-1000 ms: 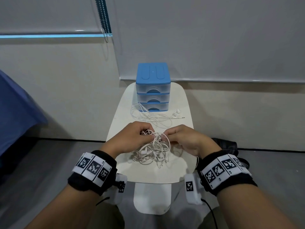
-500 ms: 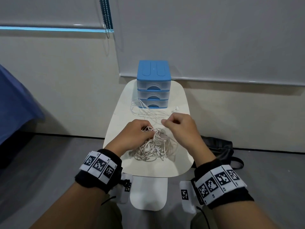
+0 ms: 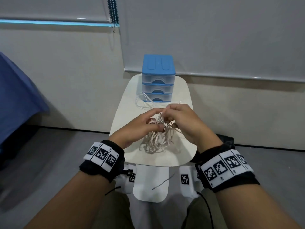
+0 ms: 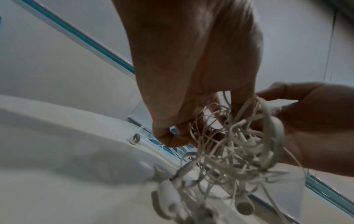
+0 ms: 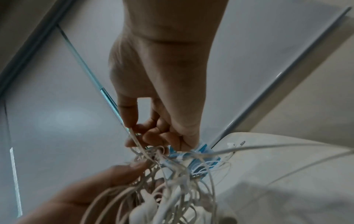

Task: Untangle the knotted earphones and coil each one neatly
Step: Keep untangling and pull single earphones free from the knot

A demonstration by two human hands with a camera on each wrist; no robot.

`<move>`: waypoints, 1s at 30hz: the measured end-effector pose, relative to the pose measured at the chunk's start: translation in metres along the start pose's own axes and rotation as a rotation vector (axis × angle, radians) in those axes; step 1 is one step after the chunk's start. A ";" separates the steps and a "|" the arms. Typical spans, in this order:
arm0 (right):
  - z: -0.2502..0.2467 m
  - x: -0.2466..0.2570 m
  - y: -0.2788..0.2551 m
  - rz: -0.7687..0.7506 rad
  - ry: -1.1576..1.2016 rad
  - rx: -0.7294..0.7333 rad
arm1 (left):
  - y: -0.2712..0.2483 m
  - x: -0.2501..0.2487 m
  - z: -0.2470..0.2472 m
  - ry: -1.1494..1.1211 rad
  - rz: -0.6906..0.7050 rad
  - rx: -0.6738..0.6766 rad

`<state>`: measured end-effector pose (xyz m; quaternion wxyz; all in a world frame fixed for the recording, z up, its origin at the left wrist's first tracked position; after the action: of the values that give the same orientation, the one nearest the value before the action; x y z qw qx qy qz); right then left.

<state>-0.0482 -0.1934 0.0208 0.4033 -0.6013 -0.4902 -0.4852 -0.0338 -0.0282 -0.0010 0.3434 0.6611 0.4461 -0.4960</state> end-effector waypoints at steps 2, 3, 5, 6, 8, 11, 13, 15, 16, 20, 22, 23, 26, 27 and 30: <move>-0.004 0.005 -0.001 0.051 0.169 0.034 | 0.000 -0.004 0.002 -0.015 0.002 -0.048; -0.005 0.007 -0.001 0.068 0.241 0.051 | 0.000 -0.005 0.002 -0.004 0.008 -0.070; -0.009 0.013 -0.001 0.110 0.285 0.062 | 0.003 -0.002 0.001 0.015 0.011 -0.105; -0.011 0.015 -0.002 0.111 0.214 0.064 | 0.004 0.000 -0.002 0.022 0.007 -0.121; -0.014 0.019 -0.003 0.042 -0.013 0.091 | 0.003 0.000 -0.005 0.048 0.020 -0.144; -0.015 0.024 -0.006 -0.026 -0.005 0.141 | -0.002 -0.004 -0.008 0.040 0.045 -0.156; -0.016 0.029 -0.006 -0.058 0.163 0.145 | -0.003 -0.005 -0.011 0.044 0.034 -0.165; -0.018 0.036 -0.004 -0.089 0.276 0.143 | -0.003 -0.004 -0.015 0.044 0.018 -0.176; -0.019 0.039 -0.004 -0.107 0.289 0.150 | -0.003 -0.003 -0.018 0.039 0.011 -0.186; -0.019 0.047 -0.002 -0.139 0.049 0.077 | -0.003 0.001 -0.023 0.033 0.009 -0.170; -0.018 0.052 -0.002 -0.159 -0.026 0.037 | -0.004 0.002 -0.023 0.028 0.006 -0.143; -0.017 0.054 -0.003 -0.168 -0.014 0.056 | -0.005 0.001 -0.021 0.046 0.005 -0.137; -0.013 0.056 -0.008 -0.165 0.124 0.156 | -0.007 -0.002 -0.015 0.082 0.009 -0.158; -0.012 0.057 -0.009 -0.164 0.178 0.162 | -0.007 -0.003 -0.013 0.078 0.013 -0.176; -0.016 0.061 -0.015 -0.166 0.376 0.187 | -0.005 -0.005 -0.012 0.088 0.020 -0.198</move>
<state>-0.0633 -0.1939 0.0843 0.5003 -0.4180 -0.4968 -0.5729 -0.0353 -0.0170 0.0066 0.3922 0.6495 0.5009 -0.4164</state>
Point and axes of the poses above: each hand's wrist, its own y-axis towards the middle knuckle, its own z-axis out of the palm, x = y × z, the point moved 2 cm from there along y, towards the middle knuckle, and after that the axes turned 13 degrees about -x, right-handed, at the moved point
